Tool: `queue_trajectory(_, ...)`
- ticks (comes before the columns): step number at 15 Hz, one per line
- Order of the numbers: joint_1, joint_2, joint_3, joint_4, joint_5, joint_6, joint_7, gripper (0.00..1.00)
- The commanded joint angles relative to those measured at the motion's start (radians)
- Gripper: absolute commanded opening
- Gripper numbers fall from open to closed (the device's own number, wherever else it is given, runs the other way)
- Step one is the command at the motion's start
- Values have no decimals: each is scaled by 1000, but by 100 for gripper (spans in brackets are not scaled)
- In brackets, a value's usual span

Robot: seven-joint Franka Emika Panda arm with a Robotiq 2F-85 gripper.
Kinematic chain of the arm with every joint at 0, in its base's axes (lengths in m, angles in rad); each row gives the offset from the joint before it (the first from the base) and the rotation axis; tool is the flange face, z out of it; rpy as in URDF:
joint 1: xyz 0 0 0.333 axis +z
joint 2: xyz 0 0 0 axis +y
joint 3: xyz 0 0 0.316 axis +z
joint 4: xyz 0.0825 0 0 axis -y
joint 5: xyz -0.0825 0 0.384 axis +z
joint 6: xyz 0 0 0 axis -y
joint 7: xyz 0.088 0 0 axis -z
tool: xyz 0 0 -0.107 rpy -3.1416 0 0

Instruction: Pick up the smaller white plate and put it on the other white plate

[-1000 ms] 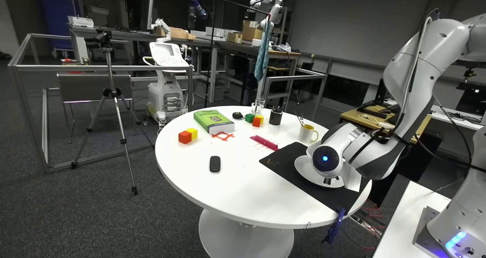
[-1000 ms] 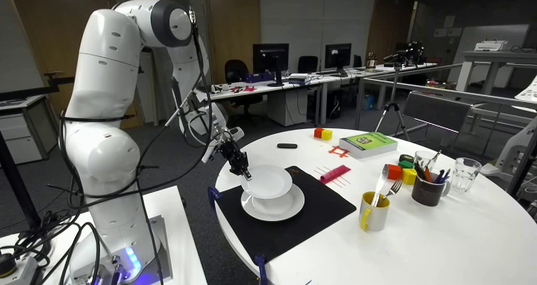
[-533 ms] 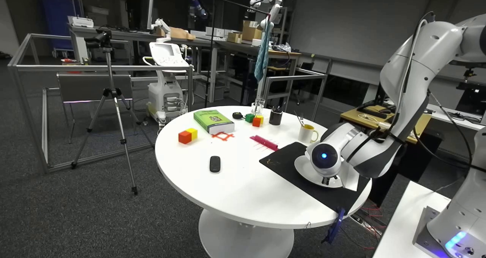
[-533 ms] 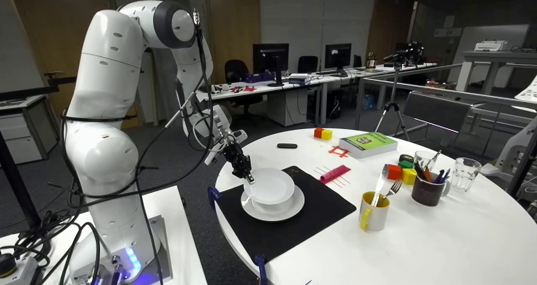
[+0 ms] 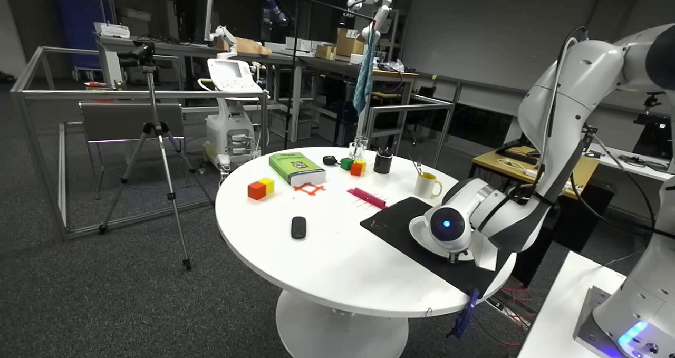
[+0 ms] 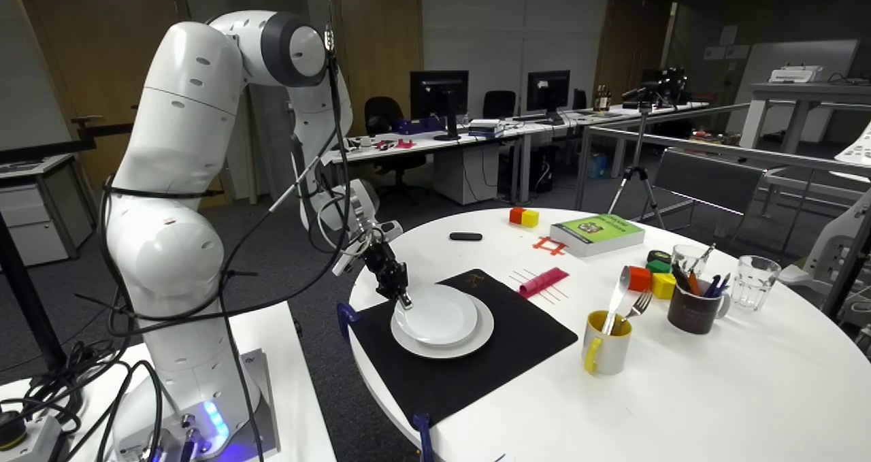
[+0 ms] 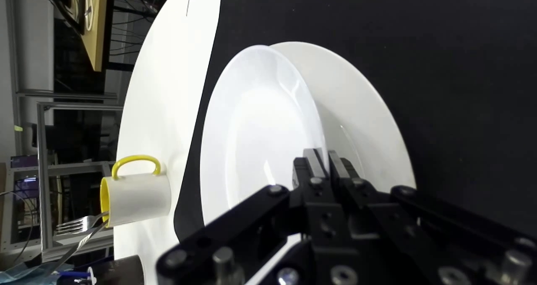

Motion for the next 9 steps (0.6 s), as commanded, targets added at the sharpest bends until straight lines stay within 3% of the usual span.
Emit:
queue_trajectory(1,-14,8,-5,14,-20,6,-38,1)
queue_trajectory(9,-11,51,-10,55,-16,2,-95,1)
